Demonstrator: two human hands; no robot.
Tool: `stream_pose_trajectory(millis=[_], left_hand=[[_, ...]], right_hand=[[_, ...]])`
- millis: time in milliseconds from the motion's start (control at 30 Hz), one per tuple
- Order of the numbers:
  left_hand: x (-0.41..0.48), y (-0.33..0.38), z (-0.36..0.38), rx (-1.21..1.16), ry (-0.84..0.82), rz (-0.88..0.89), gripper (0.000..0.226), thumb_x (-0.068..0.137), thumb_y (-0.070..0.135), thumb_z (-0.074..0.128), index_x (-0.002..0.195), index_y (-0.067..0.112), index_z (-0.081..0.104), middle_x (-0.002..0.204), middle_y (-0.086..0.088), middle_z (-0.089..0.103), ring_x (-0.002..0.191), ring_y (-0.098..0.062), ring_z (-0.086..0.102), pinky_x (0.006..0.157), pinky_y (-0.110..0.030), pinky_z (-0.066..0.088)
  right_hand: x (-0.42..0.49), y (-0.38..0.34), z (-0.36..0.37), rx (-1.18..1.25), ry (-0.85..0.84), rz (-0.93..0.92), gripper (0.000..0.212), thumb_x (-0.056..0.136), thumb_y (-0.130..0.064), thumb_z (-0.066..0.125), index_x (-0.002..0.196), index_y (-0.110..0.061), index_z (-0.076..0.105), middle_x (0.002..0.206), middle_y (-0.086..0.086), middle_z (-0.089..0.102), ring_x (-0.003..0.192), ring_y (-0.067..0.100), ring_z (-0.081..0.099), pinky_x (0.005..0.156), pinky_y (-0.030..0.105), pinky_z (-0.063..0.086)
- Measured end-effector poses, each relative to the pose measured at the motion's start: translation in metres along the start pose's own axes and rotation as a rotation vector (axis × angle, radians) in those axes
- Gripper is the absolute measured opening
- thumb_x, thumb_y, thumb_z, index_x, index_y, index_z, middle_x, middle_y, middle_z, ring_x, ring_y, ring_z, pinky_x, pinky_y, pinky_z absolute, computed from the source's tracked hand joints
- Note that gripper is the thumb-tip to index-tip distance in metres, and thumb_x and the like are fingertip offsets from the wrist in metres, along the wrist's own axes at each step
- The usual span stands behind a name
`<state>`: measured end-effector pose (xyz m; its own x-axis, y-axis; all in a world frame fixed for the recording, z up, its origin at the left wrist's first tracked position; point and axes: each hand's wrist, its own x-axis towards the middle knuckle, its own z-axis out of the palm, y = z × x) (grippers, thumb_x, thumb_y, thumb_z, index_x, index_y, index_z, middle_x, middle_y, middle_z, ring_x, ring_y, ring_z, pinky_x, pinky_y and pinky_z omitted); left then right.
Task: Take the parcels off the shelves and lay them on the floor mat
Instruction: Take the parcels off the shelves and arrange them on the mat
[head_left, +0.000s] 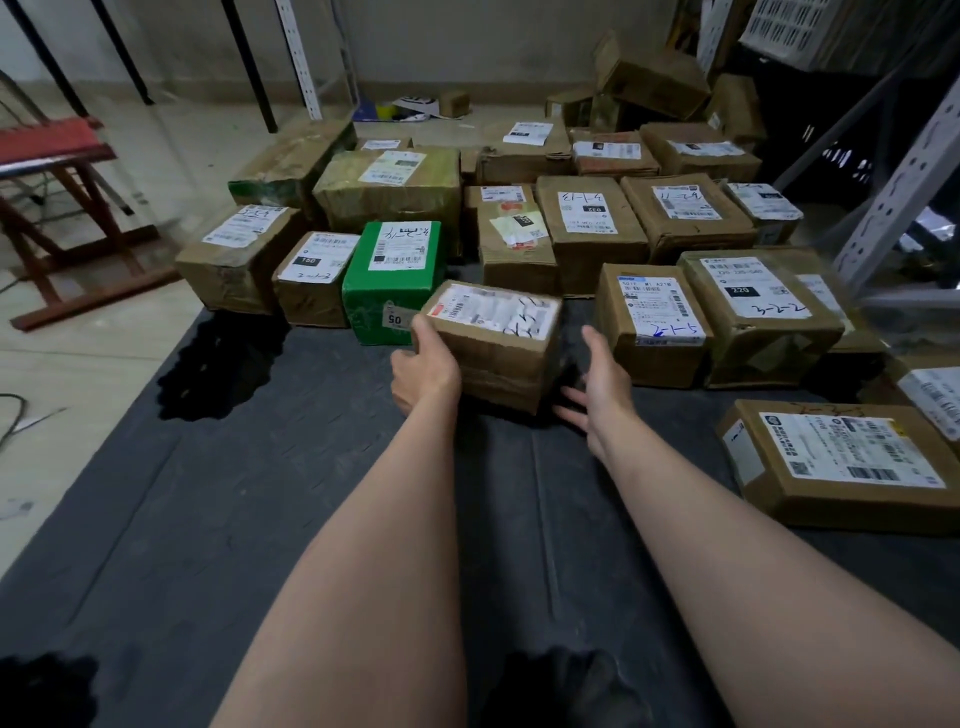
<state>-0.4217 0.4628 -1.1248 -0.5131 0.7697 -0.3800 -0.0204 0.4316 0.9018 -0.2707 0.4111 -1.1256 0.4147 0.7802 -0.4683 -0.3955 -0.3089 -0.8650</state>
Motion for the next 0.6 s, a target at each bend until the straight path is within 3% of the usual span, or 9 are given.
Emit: stream_pose_trajectory(millis=[67, 133, 233, 333, 467, 533, 600], left_hand=[[0.006, 0.002, -0.016, 0.087, -0.027, 0.034, 0.076, 0.082, 0.075, 0.035, 0.12, 0.015, 0.063, 0.127, -0.014, 0.06, 0.117, -0.033, 0.054, 0.093, -0.04, 0.041], [0.011, 0.004, -0.032, 0.117, -0.036, 0.027, 0.075, 0.079, 0.077, 0.035, 0.113, 0.017, 0.065, 0.124, -0.012, 0.062, 0.114, -0.032, 0.056, 0.089, -0.038, 0.041], [0.019, 0.006, -0.058, 0.112, -0.012, -0.008, 0.079, 0.078, 0.079, 0.037, 0.115, 0.016, 0.065, 0.125, -0.012, 0.062, 0.114, -0.033, 0.057, 0.093, -0.041, 0.043], [0.031, 0.009, -0.083, 0.086, 0.047, -0.047, 0.08, 0.084, 0.072, 0.042, 0.132, 0.009, 0.056, 0.135, -0.015, 0.057, 0.123, -0.035, 0.052, 0.098, -0.041, 0.041], [0.048, 0.016, -0.116, 0.006, 0.084, -0.108, 0.078, 0.086, 0.062, 0.053, 0.141, 0.007, 0.049, 0.14, -0.017, 0.053, 0.125, -0.036, 0.052, 0.106, -0.043, 0.042], [0.053, 0.014, -0.13, 0.12, 0.081, -0.095, 0.08, 0.088, 0.065, 0.05, 0.141, 0.005, 0.048, 0.142, -0.017, 0.051, 0.127, -0.036, 0.051, 0.108, -0.043, 0.041], [0.058, 0.01, -0.142, 0.28, 0.098, -0.079, 0.084, 0.088, 0.067, 0.044, 0.142, 0.003, 0.045, 0.144, -0.018, 0.049, 0.13, -0.037, 0.048, 0.108, -0.045, 0.04]], right_hand=[[-0.004, 0.0, 0.005, -0.017, -0.043, 0.02, 0.028, 0.092, -0.056, 0.057, 0.096, -0.029, 0.055, 0.099, -0.007, 0.063, 0.101, 0.02, 0.062, 0.076, 0.038, 0.052], [-0.009, 0.002, 0.012, -0.059, -0.077, 0.019, 0.023, 0.091, -0.054, 0.06, 0.086, -0.033, 0.053, 0.09, -0.006, 0.063, 0.089, 0.017, 0.064, 0.07, 0.036, 0.051], [-0.019, 0.01, 0.028, -0.155, -0.164, 0.023, 0.014, 0.092, -0.044, 0.063, 0.096, -0.032, 0.058, 0.096, -0.002, 0.063, 0.088, 0.017, 0.063, 0.067, 0.037, 0.054], [-0.031, 0.024, 0.054, -0.285, -0.277, 0.025, 0.012, 0.092, -0.029, 0.066, 0.104, -0.028, 0.065, 0.115, 0.006, 0.065, 0.103, 0.022, 0.065, 0.067, 0.035, 0.057], [-0.051, 0.046, 0.097, -0.343, -0.375, 0.023, 0.024, 0.093, -0.025, 0.067, 0.116, -0.016, 0.068, 0.122, 0.01, 0.067, 0.111, 0.025, 0.064, 0.064, 0.033, 0.057], [-0.058, 0.056, 0.117, -0.345, -0.378, 0.01, 0.022, 0.095, -0.026, 0.065, 0.113, -0.014, 0.068, 0.12, 0.01, 0.067, 0.103, 0.022, 0.064, 0.069, 0.036, 0.057], [-0.063, 0.062, 0.132, -0.35, -0.358, 0.001, 0.016, 0.095, -0.029, 0.066, 0.097, -0.014, 0.068, 0.113, 0.012, 0.067, 0.094, 0.021, 0.063, 0.07, 0.038, 0.058]])
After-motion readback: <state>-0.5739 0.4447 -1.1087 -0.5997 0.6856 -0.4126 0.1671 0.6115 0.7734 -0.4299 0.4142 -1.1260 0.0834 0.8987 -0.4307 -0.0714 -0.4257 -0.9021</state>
